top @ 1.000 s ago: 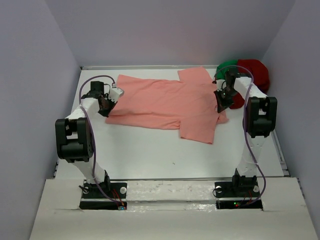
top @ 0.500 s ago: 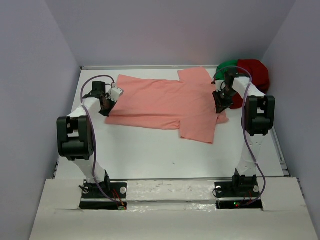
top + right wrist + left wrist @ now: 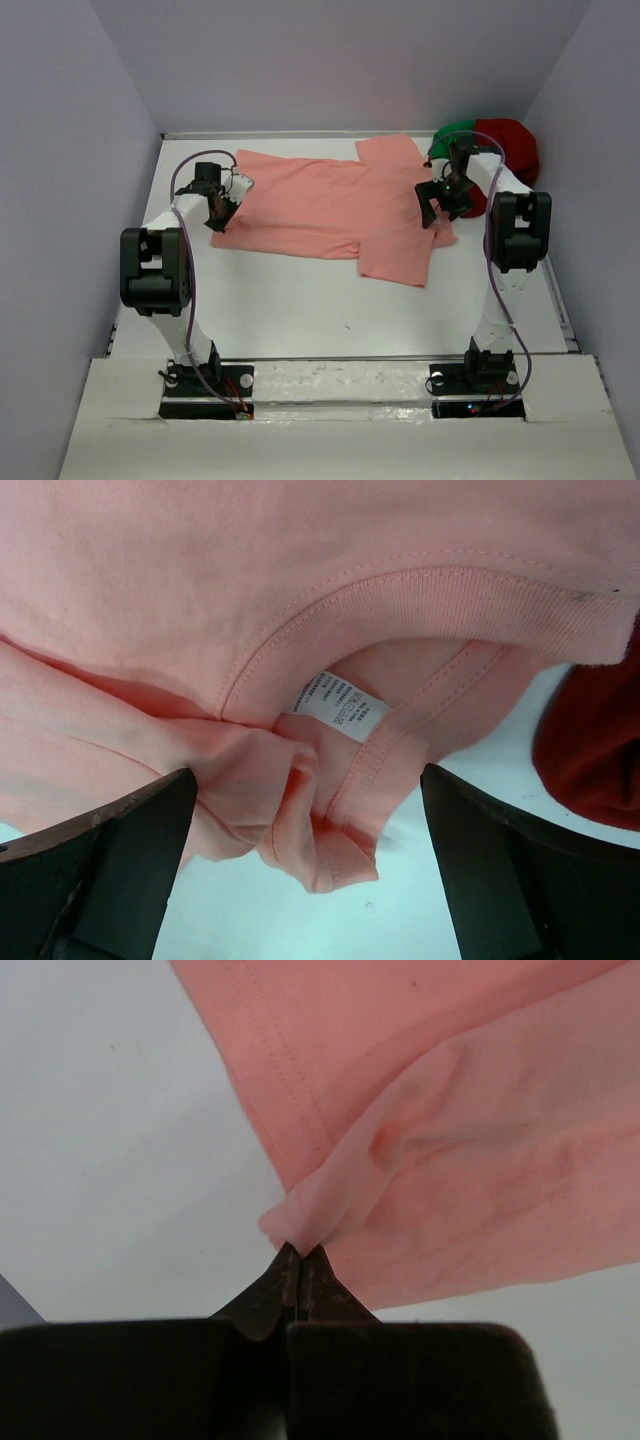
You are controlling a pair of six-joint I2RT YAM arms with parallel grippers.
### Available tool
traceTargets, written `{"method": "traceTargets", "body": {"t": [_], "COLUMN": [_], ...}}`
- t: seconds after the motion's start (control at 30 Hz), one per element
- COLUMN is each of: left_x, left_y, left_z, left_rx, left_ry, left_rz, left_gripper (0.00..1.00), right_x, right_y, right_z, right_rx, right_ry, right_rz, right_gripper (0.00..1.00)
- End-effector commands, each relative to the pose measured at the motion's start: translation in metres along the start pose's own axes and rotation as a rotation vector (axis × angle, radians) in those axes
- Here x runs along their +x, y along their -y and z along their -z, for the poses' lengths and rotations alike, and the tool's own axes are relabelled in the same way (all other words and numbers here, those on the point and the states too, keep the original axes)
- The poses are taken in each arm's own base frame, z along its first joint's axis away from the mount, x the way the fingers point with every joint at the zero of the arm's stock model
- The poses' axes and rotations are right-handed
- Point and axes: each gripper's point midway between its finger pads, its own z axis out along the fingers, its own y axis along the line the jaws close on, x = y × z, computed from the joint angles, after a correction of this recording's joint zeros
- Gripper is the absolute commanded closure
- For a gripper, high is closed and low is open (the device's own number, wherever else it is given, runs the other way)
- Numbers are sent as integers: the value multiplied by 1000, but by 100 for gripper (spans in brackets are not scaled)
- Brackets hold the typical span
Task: Fold and stack the t-shirts
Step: Fold the flattened tshirt in 1/3 of the way
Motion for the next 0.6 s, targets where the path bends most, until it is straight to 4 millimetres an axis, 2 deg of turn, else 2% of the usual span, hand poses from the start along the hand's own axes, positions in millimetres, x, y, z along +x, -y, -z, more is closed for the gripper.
{"method": "traceTargets", "body": {"t": [0.0, 0.03, 0.07, 0.1, 0.27, 0.3, 0.37, 0.4, 0.47, 0.53, 0.57], "left_x": [-22, -23, -24, -22, -20, -14, -10, -5, -2, 0, 5], "left_y": [-7, -9, -8, -13, -19, -20, -30, -30, -39, -45, -49], "left_z": [6, 6, 5, 6, 1, -2, -2, -3, 3, 12, 18], "left_rx": [-40, -56, -61, -99, -169, -184, -245, -259, -312, -352, -377], "left_ry": [44, 46, 51, 41, 43, 28, 7, -9, -19, -19, -30], "left_rz": [-1, 0, -2, -1, 12, 21, 39, 41, 50, 54, 62], "left_gripper": [100, 100, 88, 83, 72, 59, 41, 19, 2, 1, 1], "right_x": [-21, -21, -21, -20, -14, -12, -5, -2, 10, 20, 32], "right_y": [-3, -4, -7, -8, -19, -20, -22, -25, -34, -43, -50], "right_z": [47, 52, 62, 68, 107, 113, 120, 129, 132, 139, 136], "right_rx": [42, 44, 48, 53, 77, 81, 95, 100, 65, 38, 3], "right_ry": [110, 118, 133, 140, 188, 196, 190, 203, 183, 173, 143], "right_rz": [47, 51, 58, 60, 77, 82, 81, 90, 98, 112, 112], "right_gripper": [0, 0, 0, 0, 0, 0, 0, 0, 0, 0, 0]}}
